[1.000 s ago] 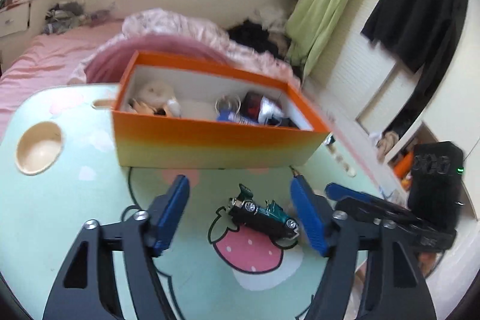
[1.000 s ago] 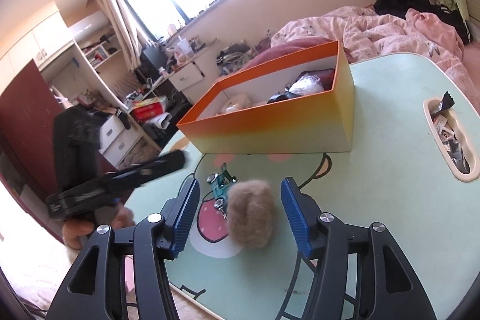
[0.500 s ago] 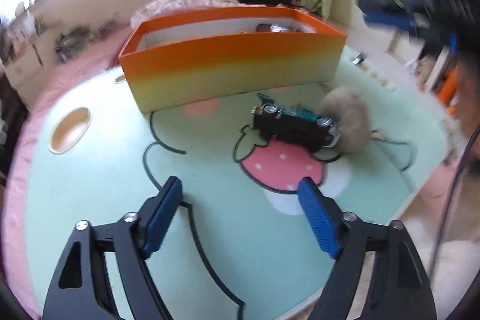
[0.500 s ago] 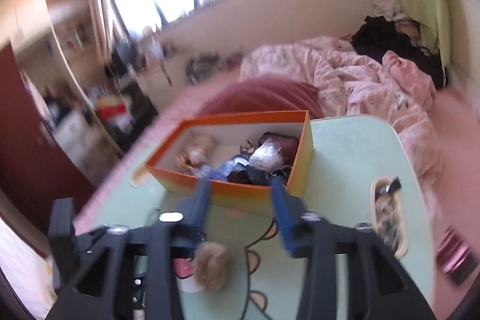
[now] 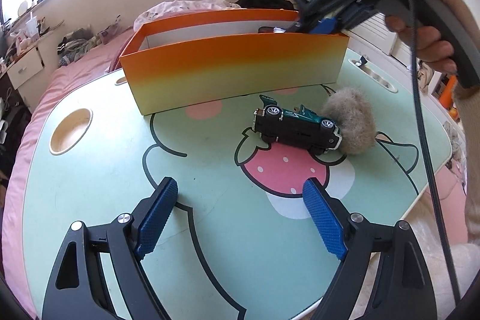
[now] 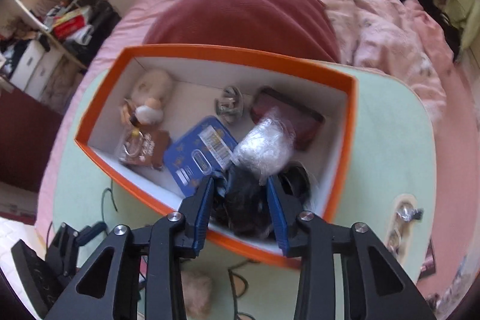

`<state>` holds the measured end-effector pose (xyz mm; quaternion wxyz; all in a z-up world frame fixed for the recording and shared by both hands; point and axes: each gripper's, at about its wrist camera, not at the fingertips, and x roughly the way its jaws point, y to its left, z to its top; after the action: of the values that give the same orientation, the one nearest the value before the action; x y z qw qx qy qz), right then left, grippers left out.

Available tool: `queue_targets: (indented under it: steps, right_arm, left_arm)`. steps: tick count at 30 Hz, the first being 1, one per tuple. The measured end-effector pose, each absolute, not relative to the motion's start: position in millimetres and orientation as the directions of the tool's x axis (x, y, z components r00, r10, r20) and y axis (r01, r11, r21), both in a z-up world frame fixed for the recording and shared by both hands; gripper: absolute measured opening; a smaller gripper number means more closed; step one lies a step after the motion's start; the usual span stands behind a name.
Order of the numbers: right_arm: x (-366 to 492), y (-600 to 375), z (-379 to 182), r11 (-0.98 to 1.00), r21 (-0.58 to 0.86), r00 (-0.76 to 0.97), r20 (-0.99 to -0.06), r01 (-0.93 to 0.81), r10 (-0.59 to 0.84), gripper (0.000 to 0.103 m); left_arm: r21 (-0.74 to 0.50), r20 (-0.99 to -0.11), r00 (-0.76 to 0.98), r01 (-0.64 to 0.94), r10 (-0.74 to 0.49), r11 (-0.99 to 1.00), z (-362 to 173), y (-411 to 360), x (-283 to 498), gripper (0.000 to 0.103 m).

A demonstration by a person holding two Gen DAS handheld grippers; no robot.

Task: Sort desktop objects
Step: 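Grasp black cloth in box with right tool, set it on table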

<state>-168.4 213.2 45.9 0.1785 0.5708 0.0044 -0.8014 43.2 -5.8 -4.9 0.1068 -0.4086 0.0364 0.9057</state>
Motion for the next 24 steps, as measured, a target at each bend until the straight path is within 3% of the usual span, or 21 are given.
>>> queue_targets:
  steps: [1,5,10,14,18,20,22,24]
  right_arm:
    - [-168.7,215.1,44.6,-0.936,0.207,-0.283,-0.915,0.285,-0.289,0.021]
    - [-157.4,226.3,51.8,-0.921,0.250,-0.328,-0.879,0.299,-0.345,0.015]
    - [-121.5,242.5,111.2,-0.896,0.297,-0.531,-0.726,0.330,-0.436,0.009]
    - [-80.9,259.3,137.2,-0.889,0.287,-0.629,-0.629,0.358,-0.456,0.009]
    - [-63.3,268.5,122.1,-0.895,0.271,-0.635,-0.633,0.354,-0.443,0.010]
    - [-74.1,267.9,113.9,-0.878,0.307,-0.593,-0.650,0.368,-0.476,0.023]
    - [-86.4,256.2,109.4,-0.893,0.290,-0.577,-0.685,0.344,-0.445,0.063]
    - [-99.6,238.9,104.8,-0.915,0.224,-0.579,-0.717,0.336,-0.388,0.069]
  left_arm:
    - [-0.022,-0.748,-0.643,-0.224,0.165,-0.974,-4.6,-6.0,43.4,0.085]
    - [-0.028,-0.745,-0.646,-0.222,0.169,-0.975,-4.4,-7.4,43.3,0.085]
    - [-0.030,-0.743,-0.647,-0.220,0.169,-0.975,-4.3,-8.6,43.5,0.085]
    - [-0.030,-0.742,-0.649,-0.219,0.168,-0.975,-4.3,-9.4,44.0,0.085]
    - [-0.029,-0.741,-0.650,-0.218,0.167,-0.976,-4.5,-9.6,44.1,0.085]
    - [-0.029,-0.741,-0.651,-0.217,0.167,-0.976,-4.6,-9.7,44.2,0.085]
    - [-0.028,-0.740,-0.651,-0.217,0.166,-0.976,-4.5,-10.2,44.8,0.085]
    - [-0.028,-0.740,-0.652,-0.217,0.167,-0.976,-4.2,-9.8,44.6,0.085]
